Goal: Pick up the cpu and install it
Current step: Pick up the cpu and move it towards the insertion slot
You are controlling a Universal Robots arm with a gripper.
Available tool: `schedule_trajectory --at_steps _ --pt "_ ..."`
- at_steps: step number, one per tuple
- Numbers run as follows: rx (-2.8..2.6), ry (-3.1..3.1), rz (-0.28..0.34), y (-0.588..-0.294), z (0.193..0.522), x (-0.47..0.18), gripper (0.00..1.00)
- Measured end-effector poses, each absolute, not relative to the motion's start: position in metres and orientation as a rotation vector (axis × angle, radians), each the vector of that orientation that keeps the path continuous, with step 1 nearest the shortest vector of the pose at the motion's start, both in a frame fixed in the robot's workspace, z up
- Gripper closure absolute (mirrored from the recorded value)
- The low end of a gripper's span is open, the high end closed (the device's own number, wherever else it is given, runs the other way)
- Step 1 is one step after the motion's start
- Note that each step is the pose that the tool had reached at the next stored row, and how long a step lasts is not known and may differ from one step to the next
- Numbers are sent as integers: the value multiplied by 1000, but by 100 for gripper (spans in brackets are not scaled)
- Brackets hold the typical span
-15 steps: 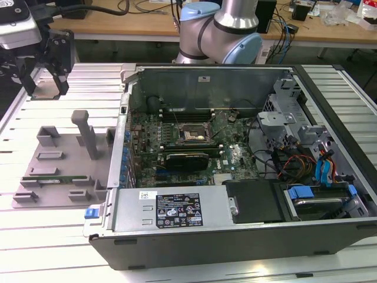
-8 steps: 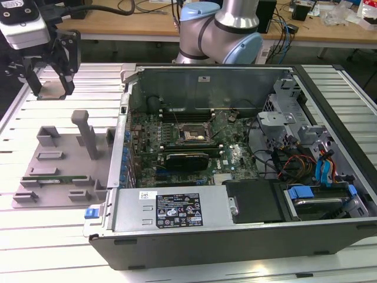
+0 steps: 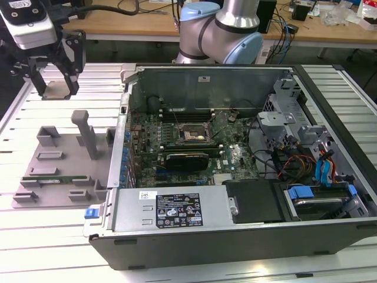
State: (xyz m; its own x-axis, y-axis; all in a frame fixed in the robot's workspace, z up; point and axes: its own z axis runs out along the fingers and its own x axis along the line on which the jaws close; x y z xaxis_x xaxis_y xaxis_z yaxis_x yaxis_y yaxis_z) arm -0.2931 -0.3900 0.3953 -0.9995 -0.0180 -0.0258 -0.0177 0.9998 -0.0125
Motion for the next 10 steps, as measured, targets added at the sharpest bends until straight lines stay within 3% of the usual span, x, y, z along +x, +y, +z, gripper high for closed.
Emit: schedule_trajectory --at_steps 10 --pt "-28 3116 -19 -390 395 -277 45"
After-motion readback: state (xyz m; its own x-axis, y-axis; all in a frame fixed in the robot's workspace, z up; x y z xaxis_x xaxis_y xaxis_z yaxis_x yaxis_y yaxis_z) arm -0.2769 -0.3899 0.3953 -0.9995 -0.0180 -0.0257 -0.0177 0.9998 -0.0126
